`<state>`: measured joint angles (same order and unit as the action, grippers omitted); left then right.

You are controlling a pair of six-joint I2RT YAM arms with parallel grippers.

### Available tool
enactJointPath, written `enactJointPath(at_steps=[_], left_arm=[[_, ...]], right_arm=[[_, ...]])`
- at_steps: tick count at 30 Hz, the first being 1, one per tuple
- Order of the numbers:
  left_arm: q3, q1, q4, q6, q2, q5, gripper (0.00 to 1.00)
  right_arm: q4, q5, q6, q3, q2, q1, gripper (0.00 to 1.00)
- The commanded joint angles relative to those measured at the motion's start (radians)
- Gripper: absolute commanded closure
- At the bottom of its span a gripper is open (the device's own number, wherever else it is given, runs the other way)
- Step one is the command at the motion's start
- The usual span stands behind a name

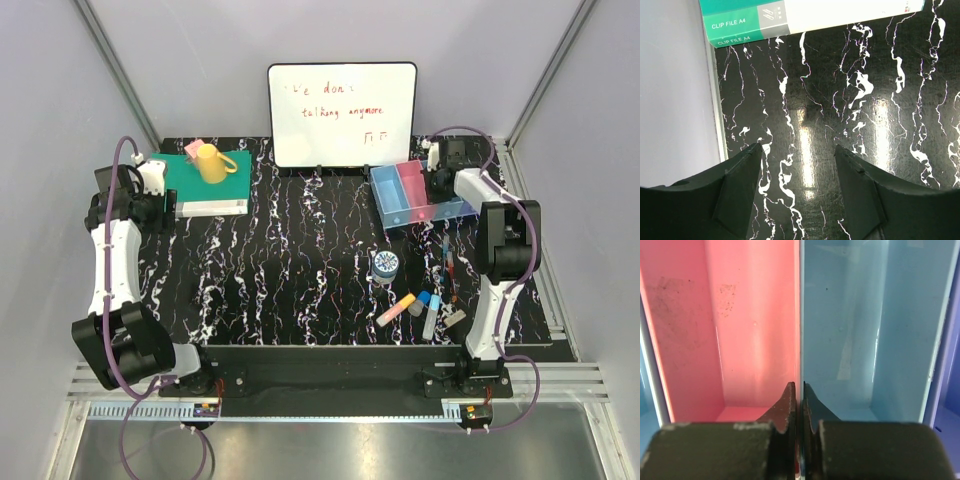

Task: Sort the stationery into containers
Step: Move the storage box to the center of the board.

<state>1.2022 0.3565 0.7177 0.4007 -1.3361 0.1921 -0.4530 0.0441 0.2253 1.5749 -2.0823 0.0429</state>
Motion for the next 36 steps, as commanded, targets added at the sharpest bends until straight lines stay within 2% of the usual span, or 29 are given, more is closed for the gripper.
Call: enactJointPath(at_steps=[1,16,36], left_arm=[[0.033,-0.002,-0.009,0.015,0.011,0.038,0.35],[0.057,-0.002,-0.006,0.016,0.002,0.063,0.34],[0.083,-0.005,0.043,0.035,0.02,0.067,0.34]], right_arm=[[-0.026,0.019,-0.099,-0.036,0.074,0.06,1.0],[-0.082,-0.003,-0.394,-0.096,0.159,0.21,1.0],[-0.095,-0.165,-0.507,-0.069,0.038,0.433,1.0]])
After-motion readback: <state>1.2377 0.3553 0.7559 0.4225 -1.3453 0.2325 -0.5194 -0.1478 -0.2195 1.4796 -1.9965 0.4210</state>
